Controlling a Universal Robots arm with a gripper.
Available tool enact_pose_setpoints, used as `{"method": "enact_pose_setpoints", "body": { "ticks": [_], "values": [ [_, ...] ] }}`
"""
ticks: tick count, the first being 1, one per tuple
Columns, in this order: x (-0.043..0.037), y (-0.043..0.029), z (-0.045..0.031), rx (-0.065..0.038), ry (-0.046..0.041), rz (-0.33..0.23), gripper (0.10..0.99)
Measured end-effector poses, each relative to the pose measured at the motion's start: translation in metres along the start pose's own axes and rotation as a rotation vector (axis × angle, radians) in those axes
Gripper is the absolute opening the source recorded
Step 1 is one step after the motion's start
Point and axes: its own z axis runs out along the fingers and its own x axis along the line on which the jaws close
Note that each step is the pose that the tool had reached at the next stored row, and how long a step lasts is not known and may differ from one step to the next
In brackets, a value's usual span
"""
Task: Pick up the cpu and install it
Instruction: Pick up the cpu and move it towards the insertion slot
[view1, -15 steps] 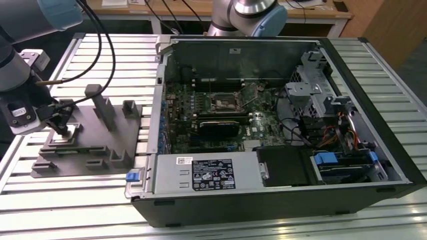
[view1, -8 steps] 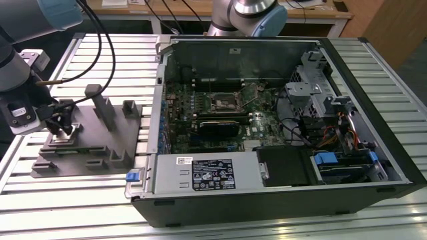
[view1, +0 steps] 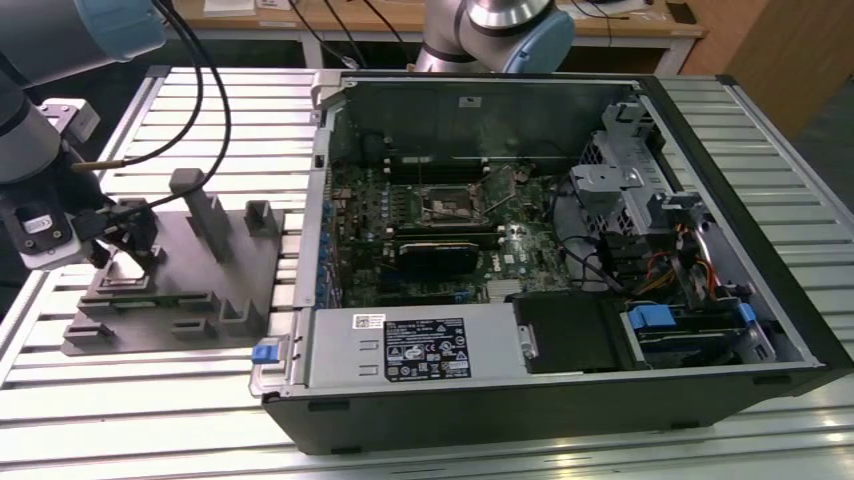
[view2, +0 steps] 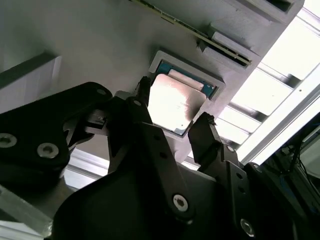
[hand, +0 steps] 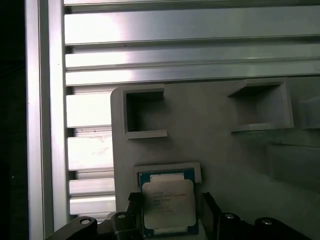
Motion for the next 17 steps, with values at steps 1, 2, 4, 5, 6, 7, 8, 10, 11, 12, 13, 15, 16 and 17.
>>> {"method": "enact_pose_setpoints", "body": {
  "ticks": [1, 2, 4, 5, 6, 7, 8, 10, 11, 12, 13, 15, 16, 17],
  "values": [
    [0.0000, 0.0000, 0.0005, 0.000, 0.0003, -0.006, 0.588],
    [0.0001, 0.0000, 0.0012, 0.000, 0.0009, -0.014, 0.588],
    [0.0001, -0.0001, 0.0022, -0.001, 0.0025, -0.034, 0.588],
    [0.0001, -0.0002, 0.0022, -0.001, 0.0031, -0.040, 0.588],
    [0.0001, -0.0002, 0.0025, -0.001, 0.0032, -0.041, 0.588],
    [0.0001, -0.0002, 0.0033, -0.001, 0.0028, -0.042, 0.588],
    [0.0001, -0.0003, 0.0043, -0.001, 0.0028, -0.042, 0.588],
    [0.0002, -0.0004, 0.0058, -0.001, 0.0031, -0.042, 0.588],
    [0.0002, -0.0004, 0.0063, -0.001, 0.0031, -0.042, 0.588],
    [0.0002, -0.0005, 0.0068, -0.001, 0.0031, -0.042, 0.588],
    [0.0002, -0.0005, 0.0073, -0.001, 0.0031, -0.042, 0.588],
    [0.0002, -0.0006, 0.0083, -0.001, 0.0031, -0.042, 0.588],
    [0.0002, -0.0006, 0.0087, -0.001, 0.0031, -0.042, 0.588],
    [0.0003, -0.0006, 0.0088, -0.001, 0.0032, -0.042, 0.588]
  ]
}}
